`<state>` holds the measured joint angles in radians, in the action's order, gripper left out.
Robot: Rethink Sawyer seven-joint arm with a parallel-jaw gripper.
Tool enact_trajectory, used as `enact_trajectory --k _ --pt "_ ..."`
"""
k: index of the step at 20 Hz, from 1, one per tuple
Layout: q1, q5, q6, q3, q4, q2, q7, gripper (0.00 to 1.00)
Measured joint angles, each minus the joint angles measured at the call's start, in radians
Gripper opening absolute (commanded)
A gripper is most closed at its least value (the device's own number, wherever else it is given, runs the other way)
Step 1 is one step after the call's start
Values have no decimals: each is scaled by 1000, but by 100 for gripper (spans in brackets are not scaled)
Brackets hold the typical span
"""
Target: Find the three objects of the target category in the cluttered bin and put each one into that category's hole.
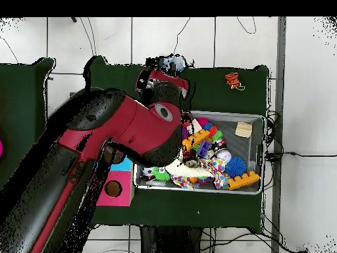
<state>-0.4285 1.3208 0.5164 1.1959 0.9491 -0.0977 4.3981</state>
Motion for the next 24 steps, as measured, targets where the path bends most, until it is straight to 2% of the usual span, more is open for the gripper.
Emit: enact_trajectory --k 7,14,24 --pt "0 -48 60 51 0 24 0 0" --pt "0 -96 165 90 0 64 0 0" --pt "0 -149 184 97 0 104 0 0"
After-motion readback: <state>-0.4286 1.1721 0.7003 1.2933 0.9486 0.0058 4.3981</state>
